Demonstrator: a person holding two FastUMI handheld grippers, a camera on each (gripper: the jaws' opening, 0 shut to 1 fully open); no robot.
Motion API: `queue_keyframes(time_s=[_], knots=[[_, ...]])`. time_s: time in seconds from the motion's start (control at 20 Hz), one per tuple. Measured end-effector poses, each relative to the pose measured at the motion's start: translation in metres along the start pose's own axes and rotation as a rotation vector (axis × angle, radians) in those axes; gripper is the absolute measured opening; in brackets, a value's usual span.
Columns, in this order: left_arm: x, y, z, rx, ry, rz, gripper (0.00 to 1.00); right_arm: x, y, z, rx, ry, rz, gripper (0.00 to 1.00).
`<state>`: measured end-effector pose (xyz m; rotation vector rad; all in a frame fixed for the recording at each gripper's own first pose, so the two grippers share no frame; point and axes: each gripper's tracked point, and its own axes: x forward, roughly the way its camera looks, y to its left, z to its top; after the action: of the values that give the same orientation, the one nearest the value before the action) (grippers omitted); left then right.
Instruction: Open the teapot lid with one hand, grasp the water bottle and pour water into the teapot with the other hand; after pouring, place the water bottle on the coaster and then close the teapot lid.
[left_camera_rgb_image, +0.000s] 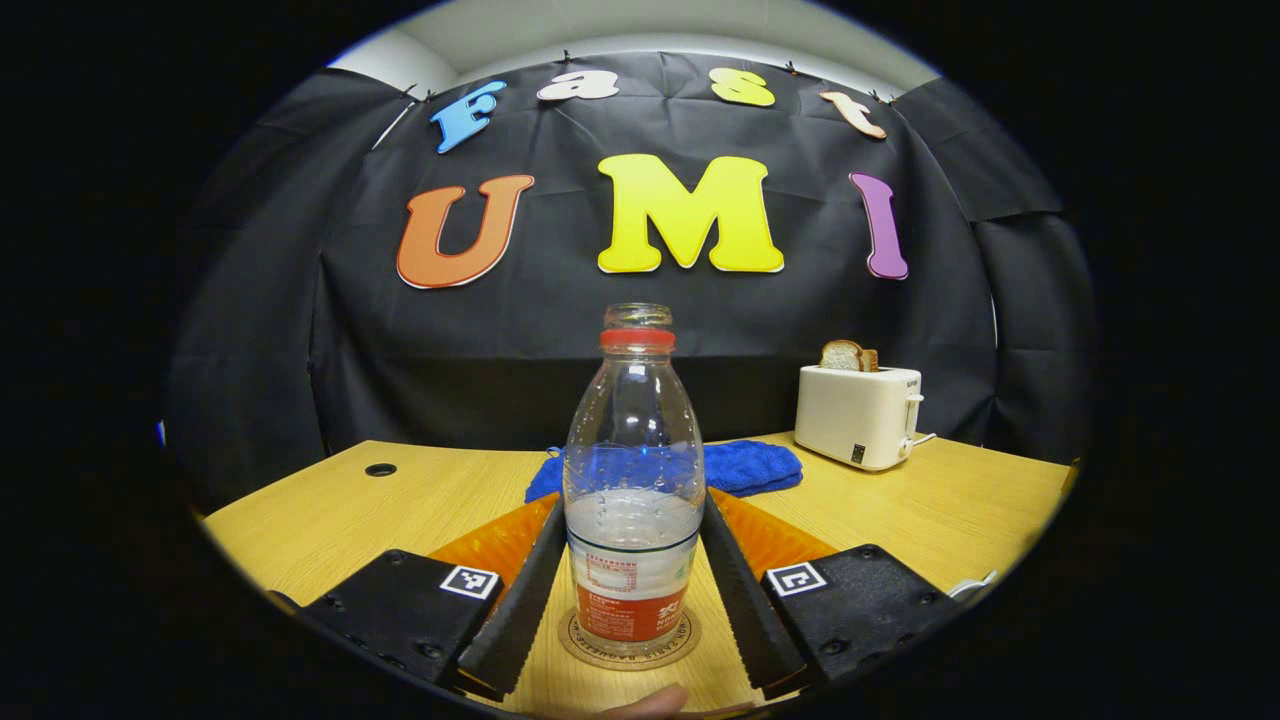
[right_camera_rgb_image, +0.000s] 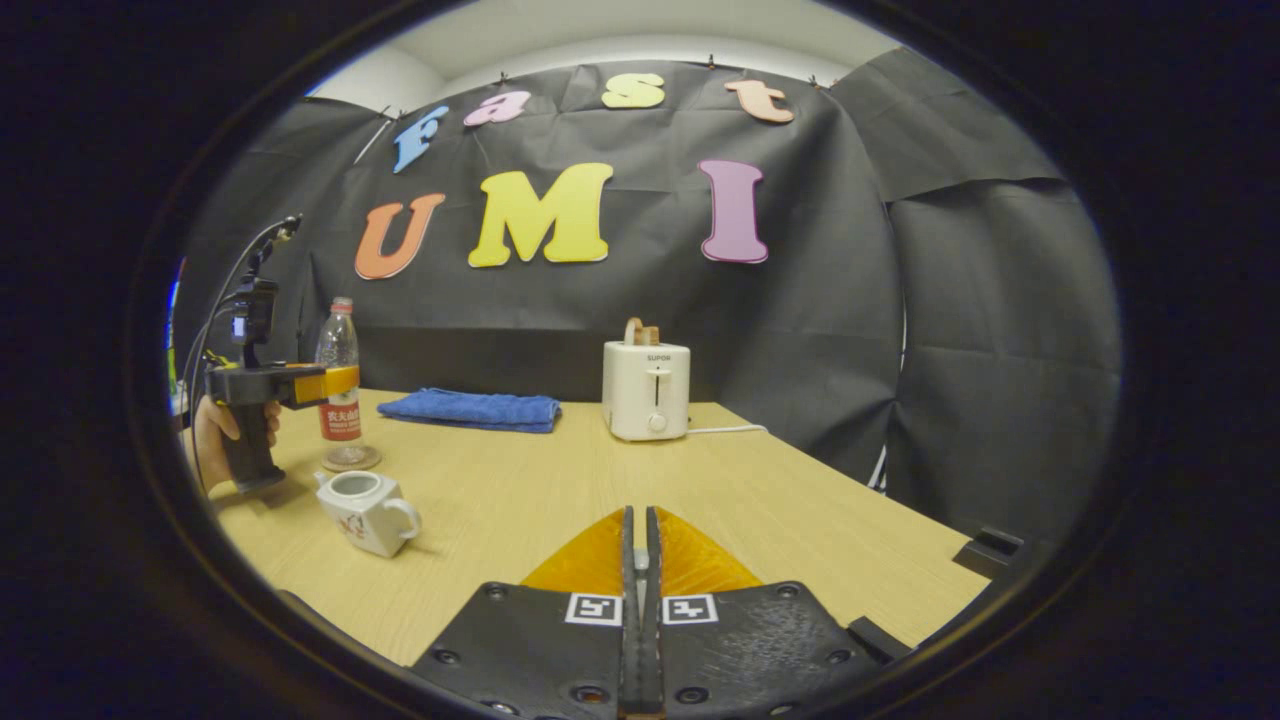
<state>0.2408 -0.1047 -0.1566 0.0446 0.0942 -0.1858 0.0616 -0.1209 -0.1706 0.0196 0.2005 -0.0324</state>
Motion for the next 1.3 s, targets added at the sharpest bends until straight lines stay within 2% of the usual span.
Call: queue_keyframes(time_s=[0.6, 0.8, 0.85, 1.1, 1.3], knots=[[-0.011, 0.000, 0.014, 0.017, -0.024, -0.022, 0.92, -0.004, 0.007, 0.005, -0.009, -0.010, 0.007, 0.00], [-0.025, -0.002, 0.022, -0.028, -0.037, -0.053, 0.94, -0.010, 0.020, 0.008, 0.000, -0.016, 0.041, 0.00], [-0.030, 0.001, 0.025, -0.024, -0.043, -0.049, 0.96, -0.011, 0.025, 0.008, 0.006, -0.013, 0.055, 0.00], [-0.071, 0.013, 0.044, -0.010, -0.080, -0.044, 0.96, -0.018, 0.046, 0.016, -0.016, -0.028, 0.090, 0.00], [-0.121, 0.021, 0.065, -0.077, -0.121, -0.021, 0.96, -0.023, 0.070, 0.024, 0.011, -0.024, 0.148, 0.00]])
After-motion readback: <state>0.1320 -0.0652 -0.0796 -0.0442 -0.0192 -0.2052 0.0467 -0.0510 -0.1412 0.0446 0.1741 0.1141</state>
